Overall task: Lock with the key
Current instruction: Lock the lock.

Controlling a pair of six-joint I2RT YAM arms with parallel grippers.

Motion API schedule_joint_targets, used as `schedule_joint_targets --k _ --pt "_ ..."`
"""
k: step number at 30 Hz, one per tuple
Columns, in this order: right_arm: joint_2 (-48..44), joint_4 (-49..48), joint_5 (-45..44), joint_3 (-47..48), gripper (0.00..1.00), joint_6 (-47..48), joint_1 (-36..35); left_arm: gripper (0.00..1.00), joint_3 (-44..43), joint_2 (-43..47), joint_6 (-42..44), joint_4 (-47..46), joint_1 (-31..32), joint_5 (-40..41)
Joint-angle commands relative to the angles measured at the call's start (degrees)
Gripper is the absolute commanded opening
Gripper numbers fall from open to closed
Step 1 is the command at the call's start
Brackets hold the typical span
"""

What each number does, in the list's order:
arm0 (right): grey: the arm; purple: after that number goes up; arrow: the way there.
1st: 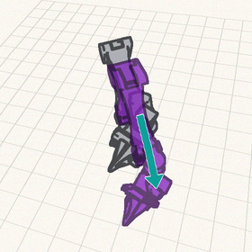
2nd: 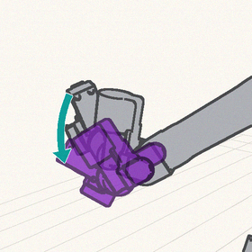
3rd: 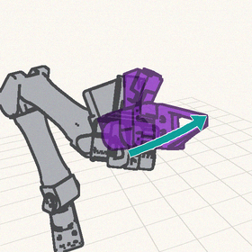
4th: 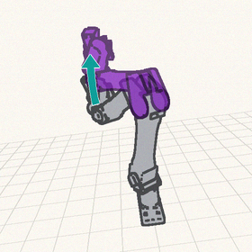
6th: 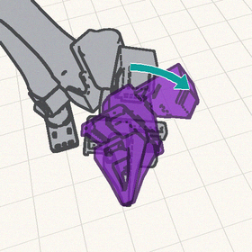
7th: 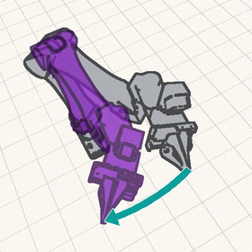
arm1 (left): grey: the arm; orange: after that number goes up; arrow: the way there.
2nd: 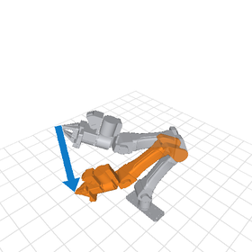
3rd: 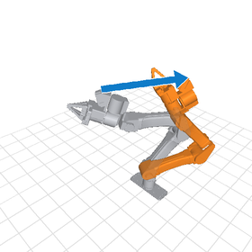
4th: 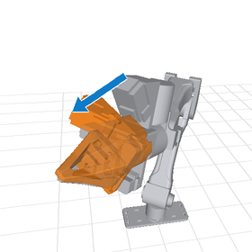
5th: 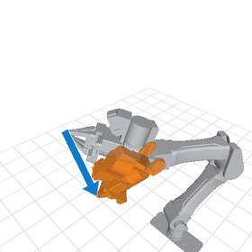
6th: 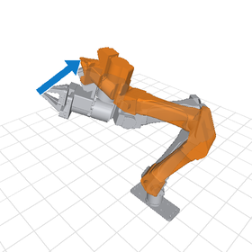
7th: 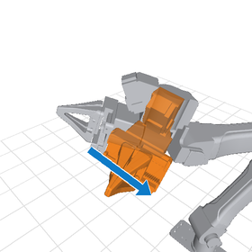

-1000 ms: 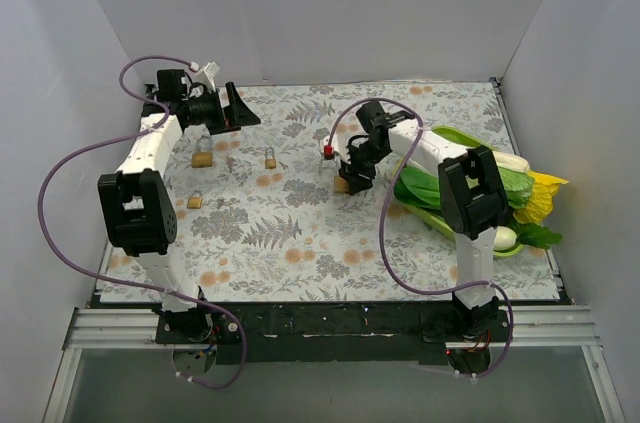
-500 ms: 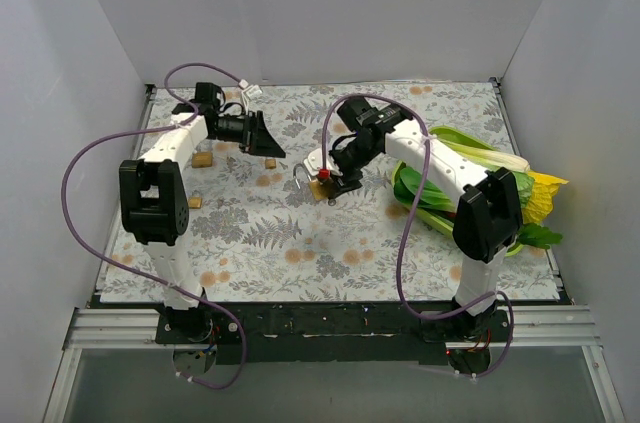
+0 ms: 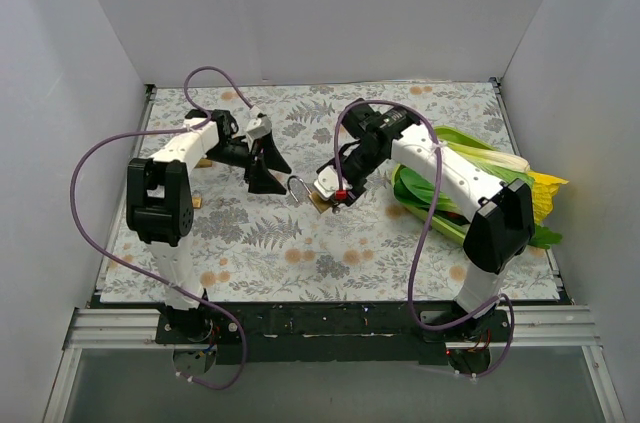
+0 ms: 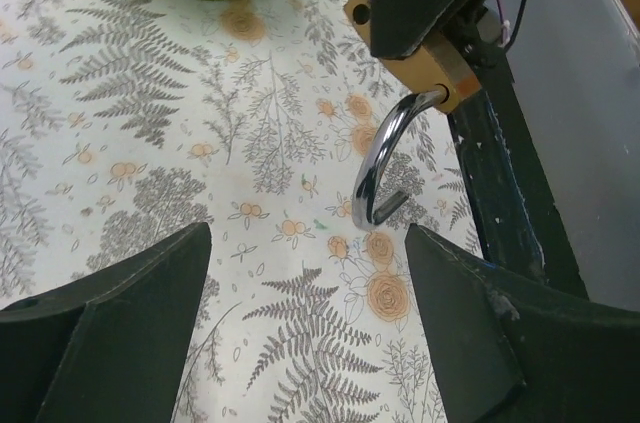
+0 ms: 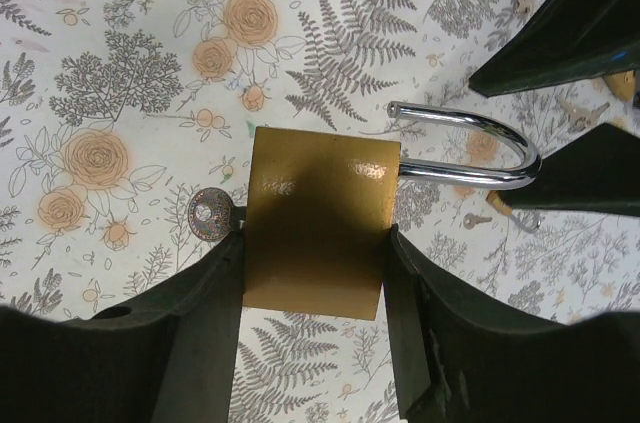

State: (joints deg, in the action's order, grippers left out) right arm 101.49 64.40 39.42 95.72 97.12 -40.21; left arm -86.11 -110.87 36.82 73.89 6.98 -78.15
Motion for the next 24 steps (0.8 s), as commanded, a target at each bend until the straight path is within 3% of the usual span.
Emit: schedule_joint_targets --k 1,5,13,19,24 --pt "-3.3 3.1 4.6 0.3 0.01 6.4 -1.4 0.77 2.1 5.8 14.5 4.6 2.4 -0.4" --pt "-3.1 5.1 5.3 0.0 0.01 8.8 -2.1 0.74 1.9 6.4 17.0 4.5 3.8 1.3" --pt "-1.7 5.9 5.3 1.4 0.01 9.5 -2.9 0.55 3.5 7.8 20.0 5.1 7.2 4.0" --pt "-1.3 7.2 5.8 1.9 0.01 10.8 -2.9 0.49 3.4 8.0 21.2 5.0 9.4 4.4" --pt "0.0 8.3 6.1 3.2 0.01 10.8 -2.8 0.3 3.2 8.5 22.0 5.0 10.7 5.7"
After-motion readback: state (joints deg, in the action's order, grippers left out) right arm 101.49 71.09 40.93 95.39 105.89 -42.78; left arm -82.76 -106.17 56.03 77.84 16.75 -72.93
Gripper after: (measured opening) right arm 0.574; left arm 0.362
